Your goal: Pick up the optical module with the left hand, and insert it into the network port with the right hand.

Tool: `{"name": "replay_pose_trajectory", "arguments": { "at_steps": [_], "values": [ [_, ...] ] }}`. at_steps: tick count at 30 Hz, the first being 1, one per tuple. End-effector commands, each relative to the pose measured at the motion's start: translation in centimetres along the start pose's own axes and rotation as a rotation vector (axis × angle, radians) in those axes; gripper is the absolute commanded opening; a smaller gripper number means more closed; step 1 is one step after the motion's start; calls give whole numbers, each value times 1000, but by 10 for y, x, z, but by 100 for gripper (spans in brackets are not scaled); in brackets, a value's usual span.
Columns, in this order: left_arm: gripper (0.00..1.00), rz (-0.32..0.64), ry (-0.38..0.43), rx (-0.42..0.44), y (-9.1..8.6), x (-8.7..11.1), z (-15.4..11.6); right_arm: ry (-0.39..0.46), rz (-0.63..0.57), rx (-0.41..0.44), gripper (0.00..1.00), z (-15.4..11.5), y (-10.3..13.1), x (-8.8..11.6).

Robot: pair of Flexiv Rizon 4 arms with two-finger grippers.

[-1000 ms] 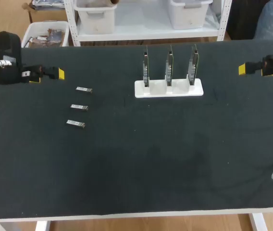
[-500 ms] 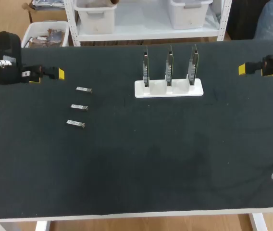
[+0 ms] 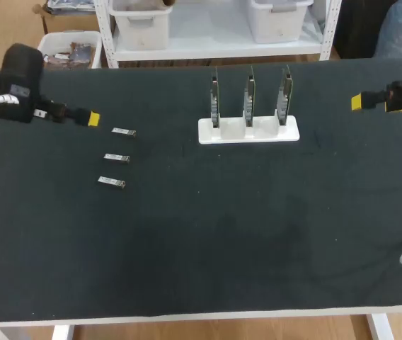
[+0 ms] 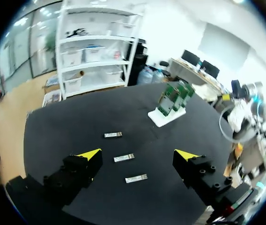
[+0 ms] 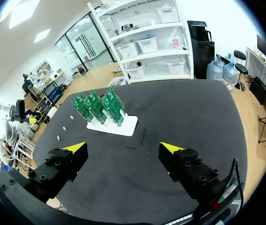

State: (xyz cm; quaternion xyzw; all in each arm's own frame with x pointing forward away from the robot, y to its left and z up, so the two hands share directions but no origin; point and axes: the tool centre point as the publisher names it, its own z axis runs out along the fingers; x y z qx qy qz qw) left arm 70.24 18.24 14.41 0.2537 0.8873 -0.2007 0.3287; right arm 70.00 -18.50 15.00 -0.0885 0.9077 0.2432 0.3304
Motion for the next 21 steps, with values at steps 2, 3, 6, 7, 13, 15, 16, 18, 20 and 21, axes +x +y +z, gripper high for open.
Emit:
{"name": "replay_pose_trajectory", "arguments": {
  "at_steps": [2,3,6,7,13,15,16,18,20,21],
  "values": [
    [100,332,215,176,25,-12,7,0,0,0,100,0,0,0],
    [100,362,230,217,29,-12,8,0,0,0,100,0,0,0],
    [100,466,291,233,39,-16,12,0,0,0,100,0,0,0],
    [100,503,304,245,41,-18,13,0,0,0,100,0,0,0],
    [100,706,419,288,49,-31,24,0,0,0,100,0,0,0],
    [100,772,455,290,48,-34,30,0,0,0,100,0,0,0],
    [100,808,483,304,48,-35,33,0,0,0,100,0,0,0],
    [100,884,535,325,49,-36,42,0,0,0,100,0,0,0],
    [100,933,583,317,51,-38,49,0,0,0,100,0,0,0],
    [100,968,602,312,51,-38,51,0,0,0,100,0,0,0]
  ]
}}
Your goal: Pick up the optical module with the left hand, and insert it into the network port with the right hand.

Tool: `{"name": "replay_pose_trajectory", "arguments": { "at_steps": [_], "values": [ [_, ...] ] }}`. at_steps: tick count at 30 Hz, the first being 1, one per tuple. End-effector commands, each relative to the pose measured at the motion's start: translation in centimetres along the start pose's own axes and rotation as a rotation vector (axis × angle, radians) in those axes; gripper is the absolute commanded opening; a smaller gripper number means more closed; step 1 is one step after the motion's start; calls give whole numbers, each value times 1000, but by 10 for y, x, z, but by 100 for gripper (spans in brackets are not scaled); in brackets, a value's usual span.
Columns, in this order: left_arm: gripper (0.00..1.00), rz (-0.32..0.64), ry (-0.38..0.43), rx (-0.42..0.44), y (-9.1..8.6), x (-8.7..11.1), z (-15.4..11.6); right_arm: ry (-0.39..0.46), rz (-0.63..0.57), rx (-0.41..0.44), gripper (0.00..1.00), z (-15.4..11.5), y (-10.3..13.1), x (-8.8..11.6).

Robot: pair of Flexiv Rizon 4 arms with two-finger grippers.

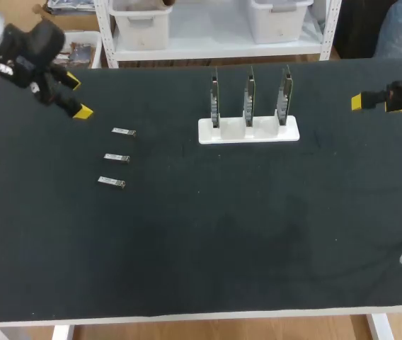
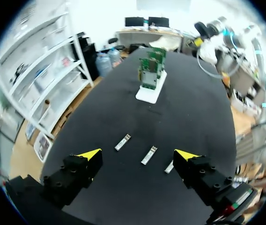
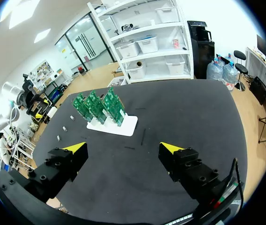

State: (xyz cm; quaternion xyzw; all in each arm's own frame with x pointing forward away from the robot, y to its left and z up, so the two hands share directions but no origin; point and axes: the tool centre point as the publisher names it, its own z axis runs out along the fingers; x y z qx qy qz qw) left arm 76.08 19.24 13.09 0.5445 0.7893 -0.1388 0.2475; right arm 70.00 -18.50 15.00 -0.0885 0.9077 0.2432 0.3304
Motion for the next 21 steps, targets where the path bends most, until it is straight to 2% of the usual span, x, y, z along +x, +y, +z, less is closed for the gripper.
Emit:
{"name": "replay_pose_trajectory", "arguments": {
  "at_steps": [1,4,6,7,21],
  "values": [
    [100,402,361,208,17,-9,17,0,0,0,100,0,0,0],
    [100,419,377,206,21,-12,24,0,0,0,100,0,0,0],
    [100,381,354,187,23,-16,26,0,0,0,100,0,0,0],
    [100,330,331,206,24,-18,26,0,0,0,100,0,0,0],
    [100,330,331,206,24,-18,26,0,0,0,100,0,0,0]
  ]
}}
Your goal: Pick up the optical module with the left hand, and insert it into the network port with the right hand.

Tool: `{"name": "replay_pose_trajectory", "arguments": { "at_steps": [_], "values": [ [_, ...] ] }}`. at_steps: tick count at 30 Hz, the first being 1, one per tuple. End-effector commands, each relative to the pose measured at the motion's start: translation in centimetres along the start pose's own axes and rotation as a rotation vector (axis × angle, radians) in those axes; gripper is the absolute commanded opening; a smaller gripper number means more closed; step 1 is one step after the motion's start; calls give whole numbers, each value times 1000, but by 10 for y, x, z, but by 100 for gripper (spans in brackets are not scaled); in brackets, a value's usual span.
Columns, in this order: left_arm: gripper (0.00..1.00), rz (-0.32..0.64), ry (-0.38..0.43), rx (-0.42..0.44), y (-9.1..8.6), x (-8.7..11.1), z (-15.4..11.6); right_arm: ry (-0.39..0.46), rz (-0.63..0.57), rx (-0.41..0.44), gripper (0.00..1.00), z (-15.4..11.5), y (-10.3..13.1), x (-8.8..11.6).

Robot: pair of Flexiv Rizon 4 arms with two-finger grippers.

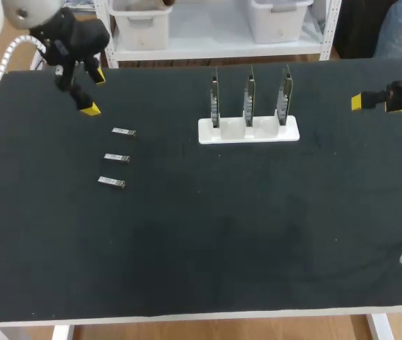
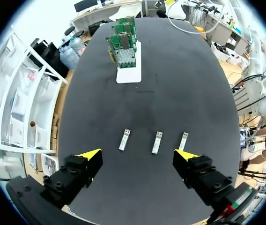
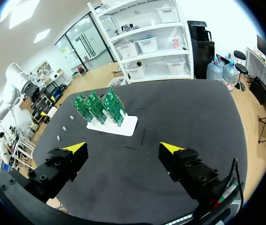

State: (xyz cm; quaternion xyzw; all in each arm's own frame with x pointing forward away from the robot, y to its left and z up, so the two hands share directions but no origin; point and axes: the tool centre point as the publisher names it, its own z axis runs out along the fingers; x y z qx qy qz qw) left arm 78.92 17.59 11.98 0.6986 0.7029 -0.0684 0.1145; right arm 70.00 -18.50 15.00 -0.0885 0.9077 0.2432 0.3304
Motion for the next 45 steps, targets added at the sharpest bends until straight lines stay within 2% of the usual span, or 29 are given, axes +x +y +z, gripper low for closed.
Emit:
{"name": "replay_pose_trajectory", "arguments": {
  "at_steps": [1,2,4,8,12,14,18,26,39,45],
  "values": [
    [100,1,29,76,5,-2,0,0,0,0,100,0,0,0],
    [100,1,29,76,5,-2,0,0,0,0,100,0,0,0],
    [100,37,99,66,6,2,2,0,0,0,100,0,0,0],
    [100,88,173,32,12,6,-2,0,0,0,100,0,0,0],
    [100,162,210,0,14,3,-2,0,0,0,100,0,0,0],
    [100,223,227,-16,14,0,4,0,0,0,100,0,0,0],
    [100,271,269,9,17,-7,22,0,0,0,100,0,0,0],
    [100,241,265,54,21,-12,42,0,0,0,100,0,0,0],
    [100,139,292,106,24,8,62,0,0,0,100,0,0,0],
    [100,113,262,119,19,10,69,0,0,0,100,0,0,0]
  ]
}}
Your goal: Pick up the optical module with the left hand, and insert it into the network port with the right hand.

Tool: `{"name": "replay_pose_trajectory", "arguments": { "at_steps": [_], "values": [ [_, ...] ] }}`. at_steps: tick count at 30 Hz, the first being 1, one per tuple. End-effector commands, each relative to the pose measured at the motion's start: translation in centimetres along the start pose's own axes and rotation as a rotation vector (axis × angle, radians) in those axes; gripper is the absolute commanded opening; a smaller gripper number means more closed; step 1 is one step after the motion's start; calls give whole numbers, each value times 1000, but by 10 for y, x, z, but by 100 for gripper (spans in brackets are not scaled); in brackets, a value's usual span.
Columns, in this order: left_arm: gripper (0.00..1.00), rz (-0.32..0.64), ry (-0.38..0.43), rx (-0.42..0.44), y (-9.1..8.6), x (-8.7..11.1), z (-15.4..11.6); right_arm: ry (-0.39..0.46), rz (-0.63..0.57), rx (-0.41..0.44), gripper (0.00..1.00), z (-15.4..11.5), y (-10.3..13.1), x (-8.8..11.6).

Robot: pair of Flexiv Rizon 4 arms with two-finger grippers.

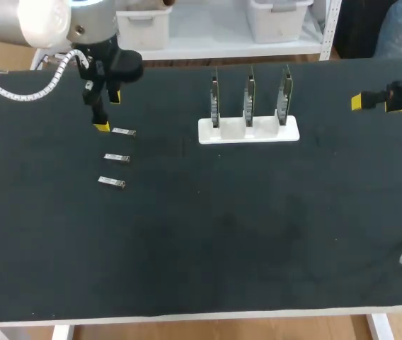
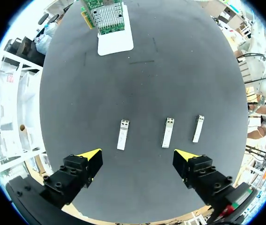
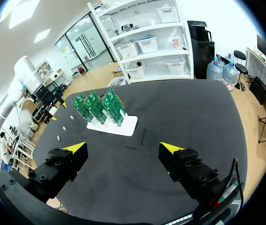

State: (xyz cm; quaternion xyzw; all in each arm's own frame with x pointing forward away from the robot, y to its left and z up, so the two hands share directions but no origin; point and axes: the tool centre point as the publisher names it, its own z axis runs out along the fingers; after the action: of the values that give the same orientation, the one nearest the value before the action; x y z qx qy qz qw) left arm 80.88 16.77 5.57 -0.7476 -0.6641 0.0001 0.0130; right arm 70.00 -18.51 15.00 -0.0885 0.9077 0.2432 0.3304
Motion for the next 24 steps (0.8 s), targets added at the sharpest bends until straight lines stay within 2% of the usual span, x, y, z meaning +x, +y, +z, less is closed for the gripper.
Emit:
{"name": "replay_pose_trajectory", "arguments": {
  "at_steps": [1,9,16,24],
  "values": [
    [100,-12,-20,20,4,1,5,0,0,0,100,0,0,0],
    [100,-12,-54,13,1,-3,22,0,0,0,100,0,0,0],
    [100,9,-44,6,6,-1,33,0,0,0,100,0,0,0],
    [100,-28,-54,-3,12,-4,44,0,0,0,100,0,0,0]
  ]
}}
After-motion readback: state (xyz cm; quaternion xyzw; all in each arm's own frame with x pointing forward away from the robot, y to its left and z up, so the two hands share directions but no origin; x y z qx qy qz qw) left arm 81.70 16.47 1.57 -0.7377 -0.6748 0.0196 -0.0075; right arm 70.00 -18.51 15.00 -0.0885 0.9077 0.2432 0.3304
